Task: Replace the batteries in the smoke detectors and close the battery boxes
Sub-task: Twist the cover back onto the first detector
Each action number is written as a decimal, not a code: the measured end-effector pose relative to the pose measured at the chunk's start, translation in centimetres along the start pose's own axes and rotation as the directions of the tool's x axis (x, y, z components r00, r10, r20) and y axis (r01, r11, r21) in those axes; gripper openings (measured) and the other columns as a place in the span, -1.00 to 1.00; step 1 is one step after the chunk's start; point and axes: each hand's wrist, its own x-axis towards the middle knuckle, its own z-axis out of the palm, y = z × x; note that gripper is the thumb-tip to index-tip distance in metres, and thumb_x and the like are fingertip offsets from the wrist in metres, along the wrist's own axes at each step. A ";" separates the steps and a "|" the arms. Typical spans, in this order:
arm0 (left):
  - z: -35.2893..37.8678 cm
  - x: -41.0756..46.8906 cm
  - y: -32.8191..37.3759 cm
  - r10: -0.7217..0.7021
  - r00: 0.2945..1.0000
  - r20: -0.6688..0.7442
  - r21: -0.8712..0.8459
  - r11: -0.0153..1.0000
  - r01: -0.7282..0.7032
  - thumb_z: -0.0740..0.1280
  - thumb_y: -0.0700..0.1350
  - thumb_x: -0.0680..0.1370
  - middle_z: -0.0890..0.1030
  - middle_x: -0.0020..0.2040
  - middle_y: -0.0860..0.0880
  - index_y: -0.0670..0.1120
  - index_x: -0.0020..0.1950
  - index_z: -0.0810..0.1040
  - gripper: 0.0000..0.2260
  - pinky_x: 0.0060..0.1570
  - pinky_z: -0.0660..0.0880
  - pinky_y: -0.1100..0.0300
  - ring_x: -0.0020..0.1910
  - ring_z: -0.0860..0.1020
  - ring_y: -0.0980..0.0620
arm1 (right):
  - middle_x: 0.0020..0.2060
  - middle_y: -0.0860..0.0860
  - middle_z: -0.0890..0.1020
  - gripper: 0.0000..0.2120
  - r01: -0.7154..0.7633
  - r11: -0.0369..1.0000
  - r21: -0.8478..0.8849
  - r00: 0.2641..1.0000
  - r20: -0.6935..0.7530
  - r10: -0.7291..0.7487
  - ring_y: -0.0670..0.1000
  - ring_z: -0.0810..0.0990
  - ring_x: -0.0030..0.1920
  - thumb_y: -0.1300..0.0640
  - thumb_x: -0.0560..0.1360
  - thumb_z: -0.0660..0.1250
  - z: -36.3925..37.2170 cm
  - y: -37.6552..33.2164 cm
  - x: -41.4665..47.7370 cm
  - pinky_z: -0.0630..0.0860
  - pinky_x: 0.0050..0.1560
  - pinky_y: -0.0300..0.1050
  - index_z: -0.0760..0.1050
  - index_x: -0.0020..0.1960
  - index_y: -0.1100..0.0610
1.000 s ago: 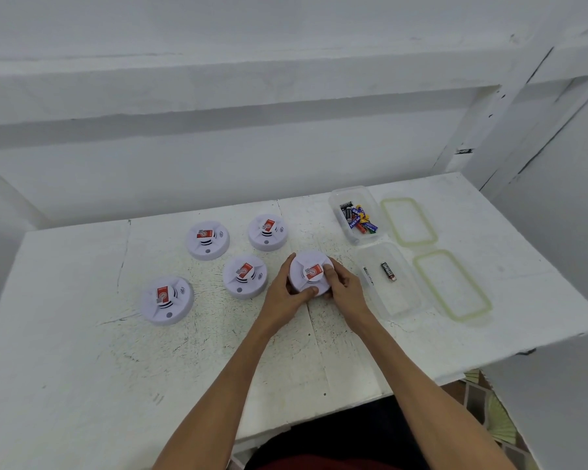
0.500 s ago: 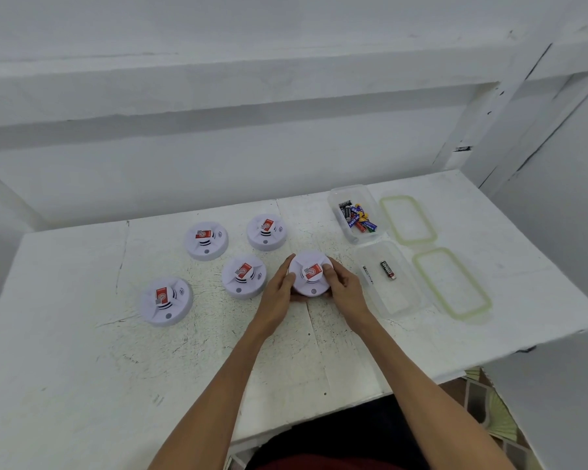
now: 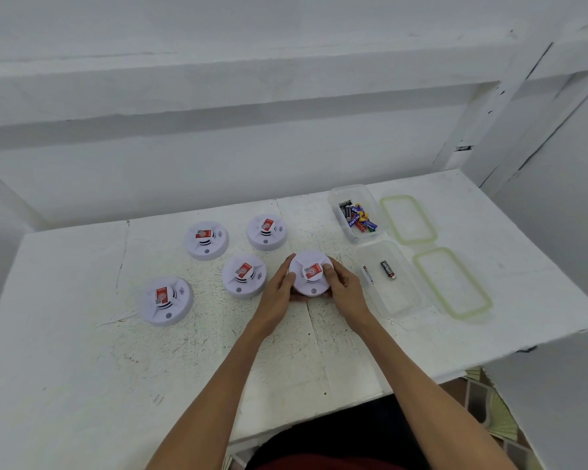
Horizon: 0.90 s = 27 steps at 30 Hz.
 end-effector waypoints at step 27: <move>0.0 0.4 -0.6 0.000 1.000 -0.014 0.007 1.000 0.000 0.17 0.08 0.71 0.53 0.47 0.07 0.24 0.55 0.35 -0.62 0.34 0.54 -0.20 0.40 0.55 0.00 | 0.14 -0.13 0.68 -0.75 0.012 1.000 -0.005 1.000 0.009 -0.012 -0.13 0.62 0.20 -0.05 0.66 0.21 0.0 -0.3 -0.2 0.54 0.28 -0.03 0.54 0.29 -0.15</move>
